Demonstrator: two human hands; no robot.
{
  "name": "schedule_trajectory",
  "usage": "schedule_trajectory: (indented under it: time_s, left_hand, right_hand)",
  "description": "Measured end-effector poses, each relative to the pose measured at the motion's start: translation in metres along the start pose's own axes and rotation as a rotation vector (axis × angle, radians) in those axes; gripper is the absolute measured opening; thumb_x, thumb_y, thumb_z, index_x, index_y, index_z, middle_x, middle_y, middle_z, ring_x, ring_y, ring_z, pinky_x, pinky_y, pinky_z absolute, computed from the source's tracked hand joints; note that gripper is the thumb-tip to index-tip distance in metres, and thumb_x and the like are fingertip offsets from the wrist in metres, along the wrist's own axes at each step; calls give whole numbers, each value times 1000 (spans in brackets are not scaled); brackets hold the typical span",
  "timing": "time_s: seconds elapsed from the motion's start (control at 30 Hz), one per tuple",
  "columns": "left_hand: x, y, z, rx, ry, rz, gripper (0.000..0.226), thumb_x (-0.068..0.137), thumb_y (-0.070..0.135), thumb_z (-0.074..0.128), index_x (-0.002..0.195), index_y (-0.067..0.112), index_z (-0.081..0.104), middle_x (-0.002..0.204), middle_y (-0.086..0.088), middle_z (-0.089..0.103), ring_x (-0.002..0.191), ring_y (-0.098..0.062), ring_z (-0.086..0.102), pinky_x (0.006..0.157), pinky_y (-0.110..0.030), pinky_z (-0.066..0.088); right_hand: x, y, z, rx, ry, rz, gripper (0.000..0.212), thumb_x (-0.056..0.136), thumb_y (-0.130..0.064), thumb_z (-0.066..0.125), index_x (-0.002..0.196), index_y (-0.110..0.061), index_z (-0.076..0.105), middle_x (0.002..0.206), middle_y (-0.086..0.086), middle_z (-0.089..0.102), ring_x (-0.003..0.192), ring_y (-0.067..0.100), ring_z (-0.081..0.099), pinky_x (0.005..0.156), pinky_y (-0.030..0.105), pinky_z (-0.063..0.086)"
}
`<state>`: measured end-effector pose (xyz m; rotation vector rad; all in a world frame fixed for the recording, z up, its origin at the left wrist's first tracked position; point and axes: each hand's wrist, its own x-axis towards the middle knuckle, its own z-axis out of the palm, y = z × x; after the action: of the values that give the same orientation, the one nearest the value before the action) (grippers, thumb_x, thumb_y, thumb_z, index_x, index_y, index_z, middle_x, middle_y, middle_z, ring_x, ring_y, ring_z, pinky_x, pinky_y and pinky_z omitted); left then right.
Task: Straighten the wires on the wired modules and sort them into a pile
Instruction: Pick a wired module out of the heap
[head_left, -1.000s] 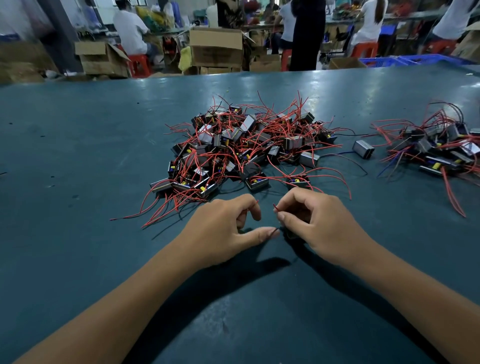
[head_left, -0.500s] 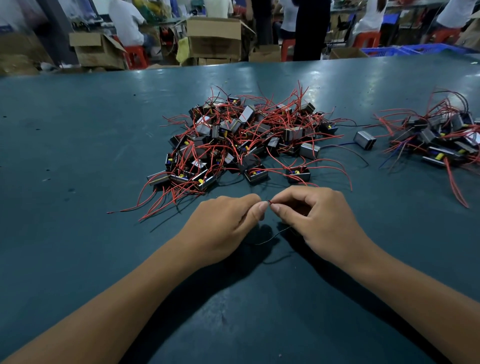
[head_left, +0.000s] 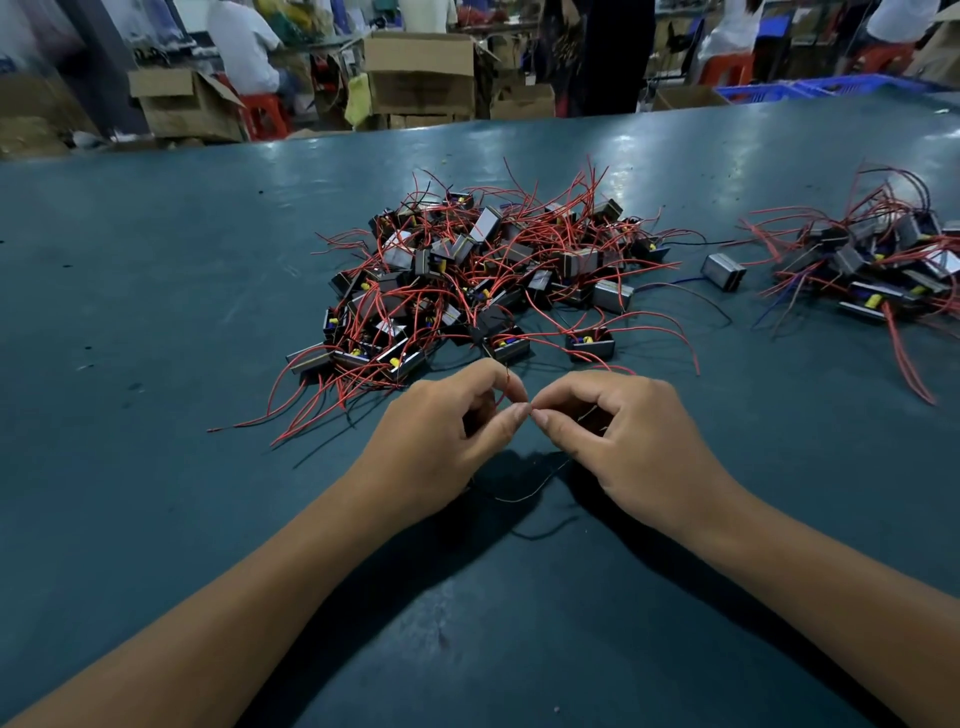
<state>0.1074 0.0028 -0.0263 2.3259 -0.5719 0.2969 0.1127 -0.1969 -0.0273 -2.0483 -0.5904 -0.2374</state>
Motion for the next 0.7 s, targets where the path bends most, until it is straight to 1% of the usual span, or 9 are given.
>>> schedule_trajectory:
  time_s: [0.1,0.2,0.3,0.37,0.47,0.57,0.7]
  left_hand:
    - [1,0,-1,-45,-6,-1,8,98,40,59,95,33,60,65,4,56,57,-13,49,56,-34,43]
    - [2,0,-3,-60,-22,-15,14,96,44,55,94,31,60,68,2,59,59,-15,52,56,-35,44]
    - [0,1,-2,-24,-23,-15,16,95,44,55,93,29,61,68,3,59,60,-18,54,57,-40,47]
    - [0,2,-1,-14,-4,-28,16,94,41,54,91,27,61,66,5,59,60,-14,53,57,-38,45]
    - [0,3,-1,-18,8,-45,13,93,36,53,87,26,59,65,10,56,58,-9,49,56,-32,38]
    - [0,3,-1,-24,0,-52,11,91,33,52,84,26,57,62,11,54,56,-9,47,56,-31,37]
    - [0,4,-1,-17,-25,-64,11,90,35,50,83,28,56,62,11,52,55,-9,45,55,-29,34]
  right_hand:
    - [-1,-1,-1,1,-12,-21,9,90,-16,71,87,-24,74,75,-12,69,72,8,64,64,12,44]
    - [-1,-1,-2,-16,-17,-32,8,90,-16,71,87,-23,74,75,-13,69,73,6,64,64,10,41]
    - [-1,-1,-2,-58,-30,-50,6,90,-16,71,89,-21,75,78,-12,70,76,8,64,67,16,45]
    - [-1,-3,-2,-64,-28,-60,5,90,-16,71,89,-20,75,79,-12,70,77,8,64,69,19,47]
    - [-1,-3,-2,-66,-23,-72,5,89,-15,71,88,-19,74,79,-11,69,77,9,64,70,22,48]
    - [-1,-3,-2,-72,-31,-83,5,89,-14,72,88,-18,74,79,-11,69,77,8,64,70,24,49]
    - [-1,-4,-2,-79,-45,-94,6,89,-13,72,88,-18,74,79,-11,69,76,9,64,70,26,49]
